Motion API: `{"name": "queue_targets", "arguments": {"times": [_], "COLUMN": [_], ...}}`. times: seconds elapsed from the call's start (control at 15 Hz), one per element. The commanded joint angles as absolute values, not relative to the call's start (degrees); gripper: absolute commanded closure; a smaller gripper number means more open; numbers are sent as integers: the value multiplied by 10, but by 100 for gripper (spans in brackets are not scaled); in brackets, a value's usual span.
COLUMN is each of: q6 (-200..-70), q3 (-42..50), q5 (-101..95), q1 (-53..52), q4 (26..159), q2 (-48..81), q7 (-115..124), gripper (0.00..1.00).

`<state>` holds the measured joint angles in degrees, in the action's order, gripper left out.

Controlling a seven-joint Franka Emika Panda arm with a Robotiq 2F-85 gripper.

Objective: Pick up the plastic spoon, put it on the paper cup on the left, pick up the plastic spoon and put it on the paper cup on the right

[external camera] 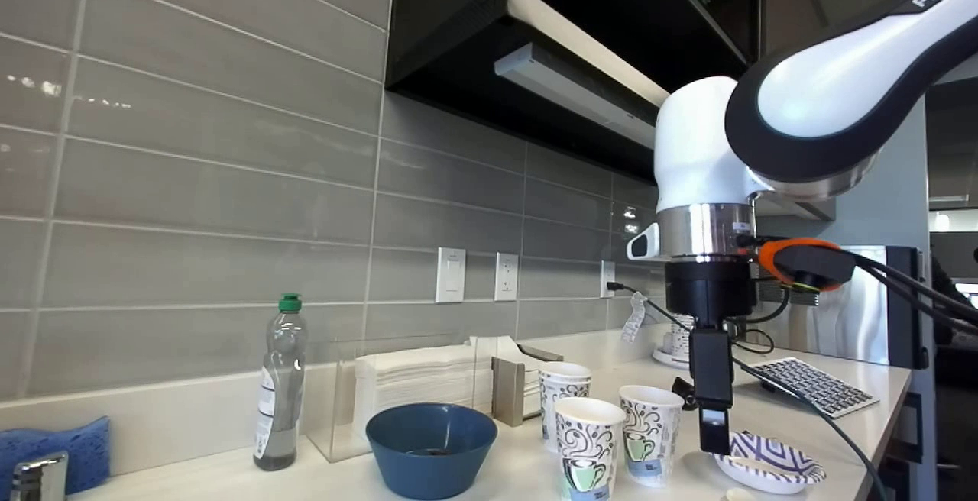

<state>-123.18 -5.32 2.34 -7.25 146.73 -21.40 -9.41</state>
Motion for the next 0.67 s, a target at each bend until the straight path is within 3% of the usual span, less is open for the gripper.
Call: {"name": "queue_targets", "arguments": {"times": [0.0, 0.6], "q6": [-1313, -1400], "q3": [-49, -43], "q5": [31, 47], "q1": [-82, -94], "q4": [1500, 1529], "q2": [-210, -166], "q7": [-101, -116], "gripper": [0, 0]}}
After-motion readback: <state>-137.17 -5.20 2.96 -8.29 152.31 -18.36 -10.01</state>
